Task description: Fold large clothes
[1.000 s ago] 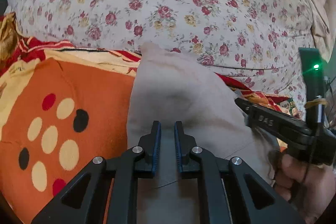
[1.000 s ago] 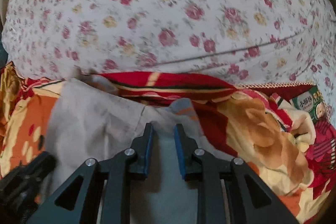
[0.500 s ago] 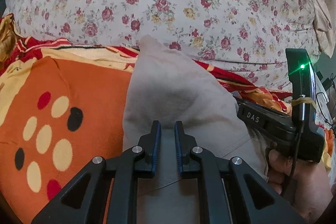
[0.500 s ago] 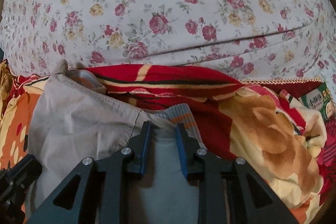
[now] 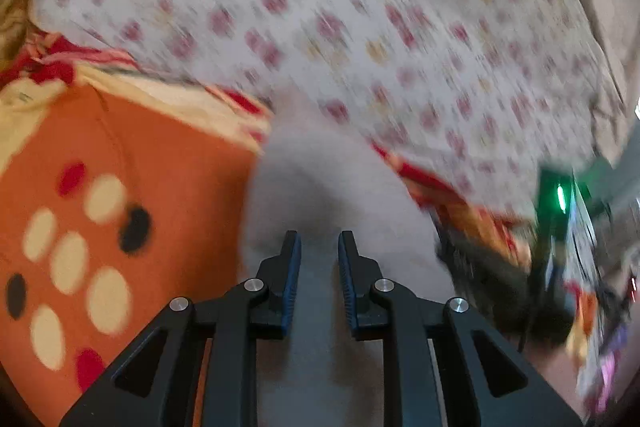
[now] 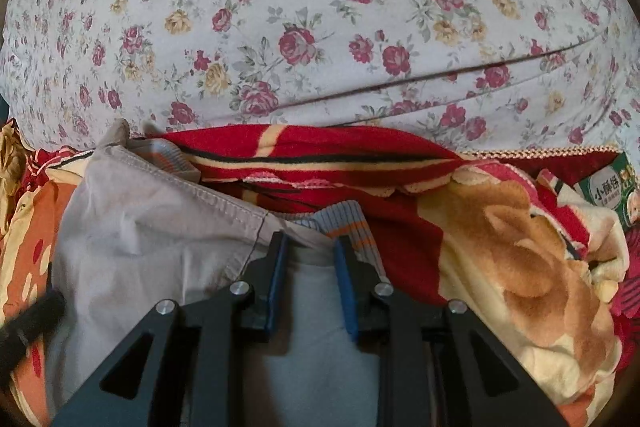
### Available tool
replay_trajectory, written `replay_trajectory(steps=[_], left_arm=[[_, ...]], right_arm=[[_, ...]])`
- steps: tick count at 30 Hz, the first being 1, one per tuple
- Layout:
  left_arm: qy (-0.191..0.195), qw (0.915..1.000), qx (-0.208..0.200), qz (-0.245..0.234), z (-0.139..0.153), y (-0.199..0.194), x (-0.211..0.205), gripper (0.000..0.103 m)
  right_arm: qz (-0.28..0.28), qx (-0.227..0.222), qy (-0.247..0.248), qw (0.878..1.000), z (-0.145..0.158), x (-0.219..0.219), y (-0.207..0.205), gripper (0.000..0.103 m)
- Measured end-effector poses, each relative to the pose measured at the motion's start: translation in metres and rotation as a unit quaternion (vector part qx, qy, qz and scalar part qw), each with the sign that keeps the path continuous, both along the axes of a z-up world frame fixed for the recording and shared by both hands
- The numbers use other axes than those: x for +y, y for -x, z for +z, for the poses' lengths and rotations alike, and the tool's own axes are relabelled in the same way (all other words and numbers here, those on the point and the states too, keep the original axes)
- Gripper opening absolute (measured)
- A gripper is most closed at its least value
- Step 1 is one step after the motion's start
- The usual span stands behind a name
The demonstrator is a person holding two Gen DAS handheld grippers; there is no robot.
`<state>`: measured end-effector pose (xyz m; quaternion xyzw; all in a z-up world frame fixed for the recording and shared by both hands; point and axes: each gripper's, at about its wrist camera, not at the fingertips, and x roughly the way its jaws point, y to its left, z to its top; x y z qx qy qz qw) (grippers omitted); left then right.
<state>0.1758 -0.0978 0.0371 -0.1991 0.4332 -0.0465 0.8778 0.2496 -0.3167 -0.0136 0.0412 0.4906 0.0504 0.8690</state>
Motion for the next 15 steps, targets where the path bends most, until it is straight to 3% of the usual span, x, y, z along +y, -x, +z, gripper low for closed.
replay_trajectory(steps=[2, 10, 15], left_arm=[[0.004, 0.9992, -0.006, 0.039, 0.003, -0.009, 0.009, 0.013], [-0.014, 0.9974, -0.018, 0.069, 0.013, -0.019, 0.032, 0.013], [-0.022, 0.9976, 0.006, 0.065, 0.004, -0.017, 0.035, 0.013]], right_arm=[[-0.001, -0.004, 0.003, 1.0, 0.0, 0.002, 0.002, 0.024], [-0.003, -0.009, -0.018, 1.0, 0.0, -0.006, 0.007, 0.024], [-0.003, -0.014, -0.013, 1.0, 0.003, -0.009, 0.011, 0.024]])
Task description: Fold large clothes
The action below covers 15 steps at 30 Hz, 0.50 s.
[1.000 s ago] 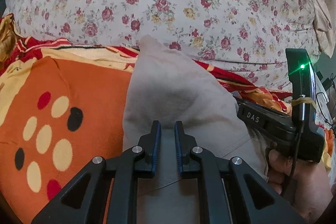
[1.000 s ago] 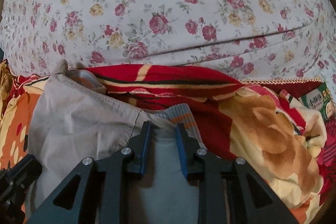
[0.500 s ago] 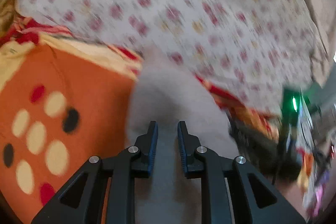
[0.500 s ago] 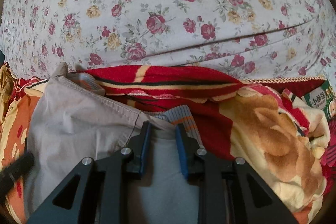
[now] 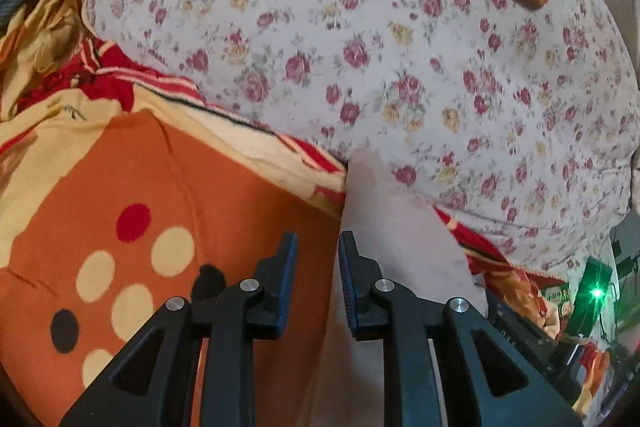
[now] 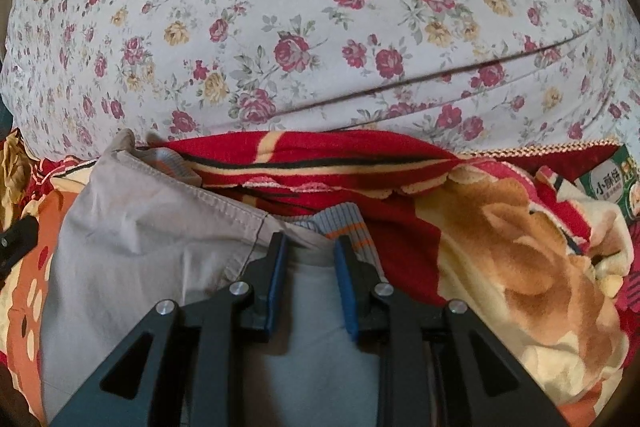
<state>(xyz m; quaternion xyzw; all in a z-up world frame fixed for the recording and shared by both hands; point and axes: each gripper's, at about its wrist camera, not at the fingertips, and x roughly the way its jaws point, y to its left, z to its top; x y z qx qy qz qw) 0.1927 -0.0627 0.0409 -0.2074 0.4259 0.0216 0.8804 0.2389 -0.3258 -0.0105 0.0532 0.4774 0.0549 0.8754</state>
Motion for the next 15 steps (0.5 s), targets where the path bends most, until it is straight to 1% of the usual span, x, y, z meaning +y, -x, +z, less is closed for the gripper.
replay_trajectory(steps=[3, 5, 6, 7, 8, 9, 10, 11, 12, 14, 15], left_arm=[[-0.01, 0.9998, 0.001, -0.018, -0.002, 0.0, -0.006, 0.013], [-0.002, 0.9994, -0.015, -0.03, 0.005, 0.002, -0.01, 0.013], [-0.008, 0.9988, -0.033, -0.036, 0.012, 0.005, -0.014, 0.013], [-0.013, 0.9978, -0.051, -0.041, 0.018, 0.007, -0.018, 0.013], [-0.02, 0.9958, -0.075, -0.049, 0.025, 0.012, -0.024, 0.013], [-0.027, 0.9942, -0.088, -0.057, 0.028, 0.015, -0.029, 0.013], [-0.032, 0.9928, -0.092, -0.07, 0.027, 0.016, -0.035, 0.013], [-0.029, 0.9924, -0.085, -0.083, 0.023, 0.015, -0.04, 0.013], [-0.019, 0.9926, -0.069, -0.098, 0.016, 0.014, -0.044, 0.013], [0.0, 0.9912, -0.014, -0.132, -0.005, 0.009, -0.055, 0.013], [-0.008, 0.9899, 0.002, -0.142, -0.012, 0.009, -0.06, 0.013]], right_arm=[[-0.006, -0.006, 0.005, 1.0, 0.005, -0.001, 0.004, 0.027], [-0.014, -0.01, 0.013, 1.0, 0.013, 0.0, 0.01, 0.029], [-0.013, -0.015, 0.016, 1.0, 0.022, 0.001, 0.015, 0.03], [-0.009, -0.021, 0.007, 1.0, 0.03, 0.0, 0.02, 0.03], [0.001, -0.045, -0.02, 0.999, 0.047, -0.005, 0.031, 0.03], [0.003, -0.067, -0.032, 0.997, 0.061, -0.008, 0.04, 0.03], [0.003, -0.089, -0.035, 0.995, 0.075, -0.011, 0.05, 0.03], [0.009, -0.108, -0.031, 0.994, 0.092, -0.015, 0.064, 0.031], [0.021, -0.111, -0.027, 0.993, 0.099, -0.016, 0.073, 0.031], [0.055, -0.099, -0.015, 0.993, 0.107, -0.014, 0.092, 0.031], [0.069, -0.086, -0.001, 0.994, 0.106, -0.01, 0.103, 0.031]])
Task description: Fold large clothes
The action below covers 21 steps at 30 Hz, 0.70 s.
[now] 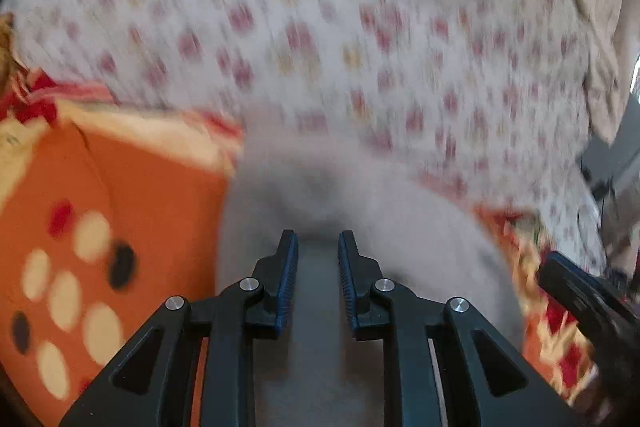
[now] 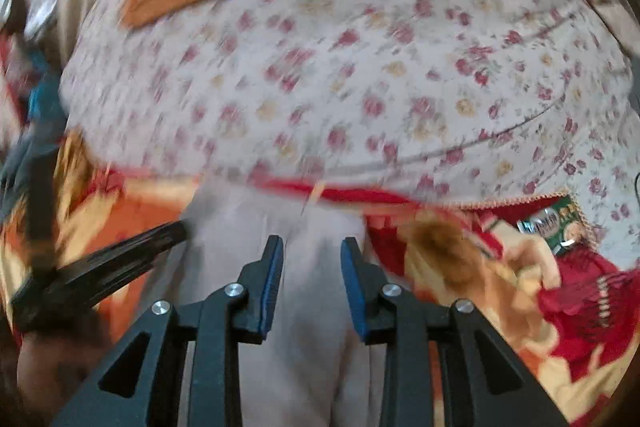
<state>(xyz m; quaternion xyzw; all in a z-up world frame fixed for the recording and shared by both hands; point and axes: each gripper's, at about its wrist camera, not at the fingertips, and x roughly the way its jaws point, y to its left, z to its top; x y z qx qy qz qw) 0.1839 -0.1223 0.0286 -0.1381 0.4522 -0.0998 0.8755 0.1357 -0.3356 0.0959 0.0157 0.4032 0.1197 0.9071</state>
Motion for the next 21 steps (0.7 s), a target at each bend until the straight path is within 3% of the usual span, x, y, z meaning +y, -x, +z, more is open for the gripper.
replay_trajectory(steps=[3, 6, 9, 12, 15, 21], left_arm=[[-0.01, 0.9999, 0.002, -0.005, -0.003, 0.0, -0.004, 0.015], [0.007, 0.9999, 0.003, -0.01, -0.007, 0.0, -0.002, 0.015], [-0.005, 0.9997, -0.005, -0.022, 0.001, 0.01, 0.0, 0.015], [-0.057, 0.9969, -0.028, -0.047, 0.019, 0.034, -0.001, 0.015], [-0.083, 0.9932, -0.054, -0.061, 0.045, 0.06, 0.0, 0.015], [-0.117, 0.9832, -0.128, -0.058, 0.104, 0.116, 0.002, 0.017]], right_arm=[[0.007, 0.043, 0.027, 0.999, -0.024, 0.004, 0.022, 0.031], [-0.001, 0.097, 0.008, 0.995, -0.061, -0.005, 0.023, 0.037], [-0.04, 0.086, -0.029, 0.995, -0.046, -0.017, 0.035, 0.04], [-0.034, 0.034, -0.008, 0.999, -0.012, -0.011, 0.068, 0.04], [-0.021, -0.001, 0.0, 1.0, 0.007, -0.002, 0.106, 0.047], [-0.001, -0.04, 0.041, 0.998, 0.015, 0.025, 0.174, 0.049]])
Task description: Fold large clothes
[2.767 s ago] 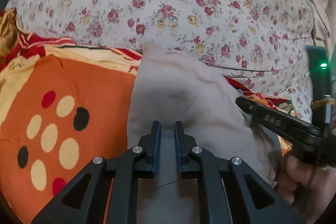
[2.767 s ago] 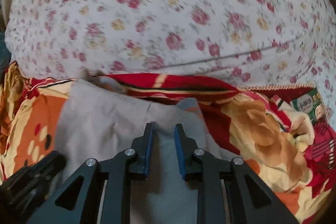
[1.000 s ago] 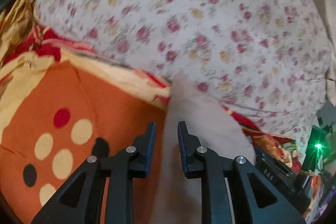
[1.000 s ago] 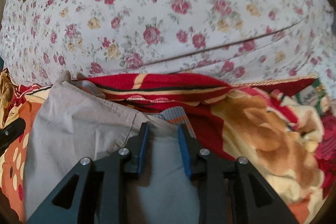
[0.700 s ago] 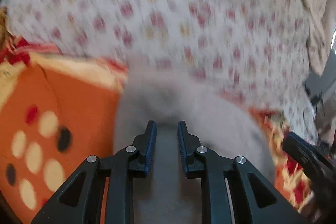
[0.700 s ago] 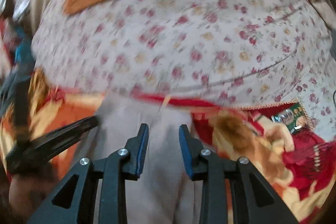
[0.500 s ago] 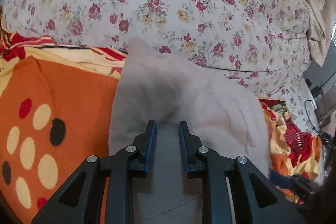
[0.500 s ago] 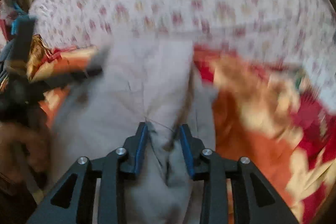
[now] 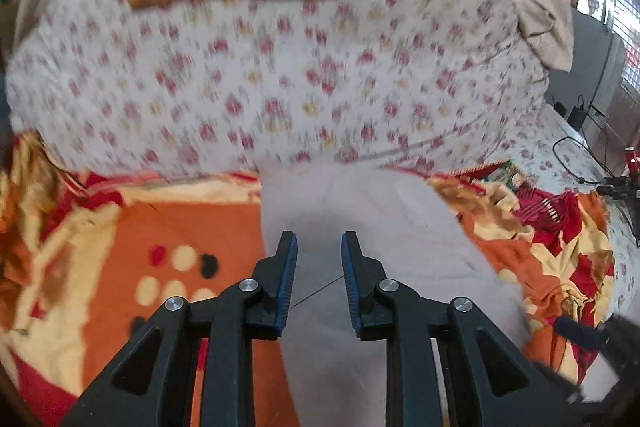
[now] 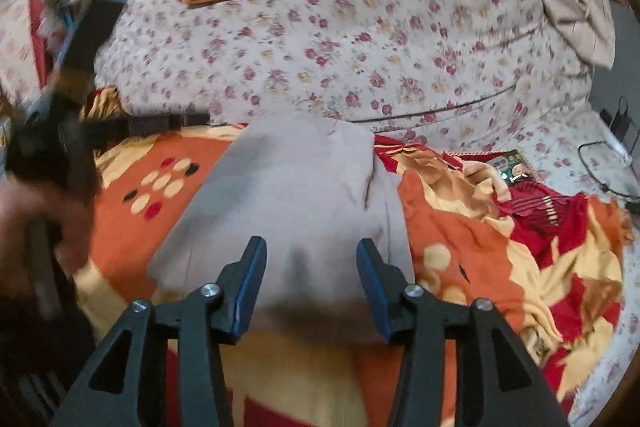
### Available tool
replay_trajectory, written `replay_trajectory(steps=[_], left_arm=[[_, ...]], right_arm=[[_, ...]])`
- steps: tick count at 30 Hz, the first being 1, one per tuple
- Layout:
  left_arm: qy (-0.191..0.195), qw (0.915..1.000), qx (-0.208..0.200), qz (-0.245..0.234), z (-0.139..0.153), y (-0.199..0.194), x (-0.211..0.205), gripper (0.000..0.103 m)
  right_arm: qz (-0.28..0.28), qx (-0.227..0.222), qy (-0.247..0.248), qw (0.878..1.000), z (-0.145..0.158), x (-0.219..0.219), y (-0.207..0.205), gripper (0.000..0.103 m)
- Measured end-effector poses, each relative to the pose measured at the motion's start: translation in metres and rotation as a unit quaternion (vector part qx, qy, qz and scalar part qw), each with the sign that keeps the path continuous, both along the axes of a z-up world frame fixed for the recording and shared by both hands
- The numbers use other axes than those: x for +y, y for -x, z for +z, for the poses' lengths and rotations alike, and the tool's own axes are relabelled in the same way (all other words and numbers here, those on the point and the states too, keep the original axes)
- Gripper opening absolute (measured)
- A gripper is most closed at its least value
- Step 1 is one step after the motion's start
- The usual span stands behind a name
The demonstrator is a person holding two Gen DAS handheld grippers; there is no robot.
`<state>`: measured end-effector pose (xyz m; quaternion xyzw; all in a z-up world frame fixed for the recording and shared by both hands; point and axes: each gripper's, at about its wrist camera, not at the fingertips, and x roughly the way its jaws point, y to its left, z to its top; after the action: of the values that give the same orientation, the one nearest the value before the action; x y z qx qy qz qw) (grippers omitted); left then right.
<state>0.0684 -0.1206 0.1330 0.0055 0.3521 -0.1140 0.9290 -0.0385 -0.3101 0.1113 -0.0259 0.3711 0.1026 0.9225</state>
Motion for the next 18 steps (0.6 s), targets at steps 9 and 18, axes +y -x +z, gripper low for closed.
replay_trajectory(steps=[9, 18], left_arm=[[-0.045, 0.9984, -0.033, 0.003, 0.018, 0.034, -0.001, 0.019], [0.019, 0.9992, 0.034, 0.0, -0.025, 0.033, 0.022, 0.029]], right_arm=[[-0.035, -0.018, 0.0, 0.999, 0.025, -0.046, 0.046, 0.069], [-0.084, -0.002, 0.049, 0.995, 0.02, -0.071, 0.025, 0.083]])
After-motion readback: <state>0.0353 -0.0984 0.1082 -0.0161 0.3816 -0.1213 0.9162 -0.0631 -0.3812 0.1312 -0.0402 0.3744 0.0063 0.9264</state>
